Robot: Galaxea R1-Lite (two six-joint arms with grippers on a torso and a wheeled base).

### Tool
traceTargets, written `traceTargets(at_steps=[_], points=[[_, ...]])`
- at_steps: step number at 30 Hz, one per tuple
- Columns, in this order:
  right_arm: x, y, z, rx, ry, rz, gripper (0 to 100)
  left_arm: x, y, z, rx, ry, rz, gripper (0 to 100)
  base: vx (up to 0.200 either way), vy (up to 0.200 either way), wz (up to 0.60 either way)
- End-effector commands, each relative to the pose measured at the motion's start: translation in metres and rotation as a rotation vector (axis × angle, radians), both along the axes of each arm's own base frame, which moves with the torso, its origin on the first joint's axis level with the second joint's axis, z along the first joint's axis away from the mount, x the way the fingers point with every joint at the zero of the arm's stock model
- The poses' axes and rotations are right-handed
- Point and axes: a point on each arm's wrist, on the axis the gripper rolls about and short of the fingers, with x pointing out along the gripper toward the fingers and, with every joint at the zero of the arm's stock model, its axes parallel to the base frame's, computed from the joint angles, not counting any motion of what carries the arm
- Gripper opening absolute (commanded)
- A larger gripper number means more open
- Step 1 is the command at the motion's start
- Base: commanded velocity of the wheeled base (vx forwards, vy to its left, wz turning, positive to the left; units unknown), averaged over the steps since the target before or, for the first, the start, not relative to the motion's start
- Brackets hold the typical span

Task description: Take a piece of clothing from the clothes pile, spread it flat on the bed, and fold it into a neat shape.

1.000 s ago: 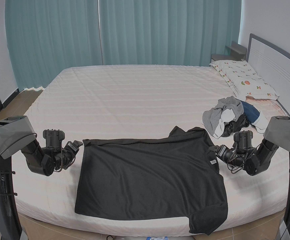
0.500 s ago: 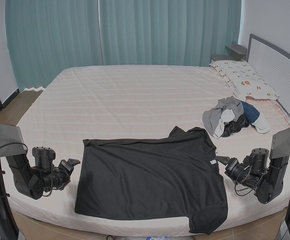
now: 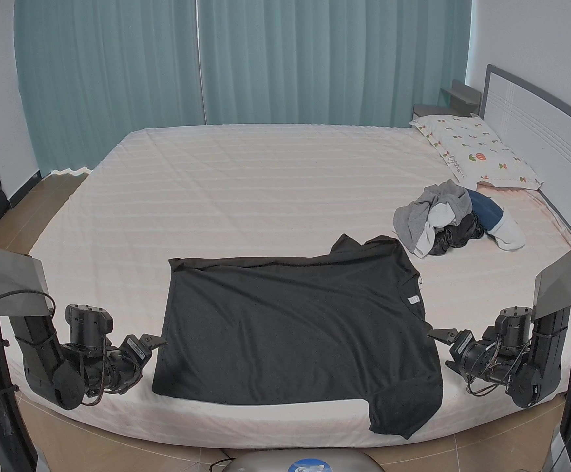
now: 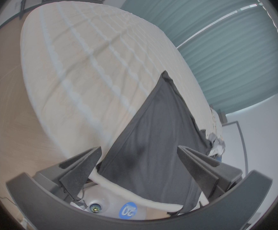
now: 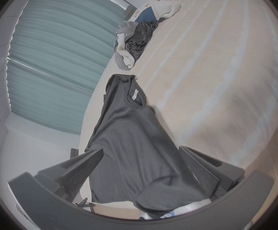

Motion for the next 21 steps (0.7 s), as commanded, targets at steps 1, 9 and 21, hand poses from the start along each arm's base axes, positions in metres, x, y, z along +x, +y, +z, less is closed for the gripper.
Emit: traceTargets(at_steps=[1,9,21], points=[[0.0,0.0,-0.003,-0.004,0.003,0.003,100,-0.009,-0.009,-0.006,0.036,0.036,-0.061,100,0.0,0.0,0.0],[0.0,0.002,-0.004,-0.008,0.006,0.007,100,-0.011,-0.024,-0.024,0.147,0.062,-0.093,100,0.0,0.0,0.0],[0.001,0.004,-0.007,-0.016,0.012,0.008,100,0.02,-0.031,-0.046,0.266,-0.017,-0.084,100,0.0,0.0,0.0]])
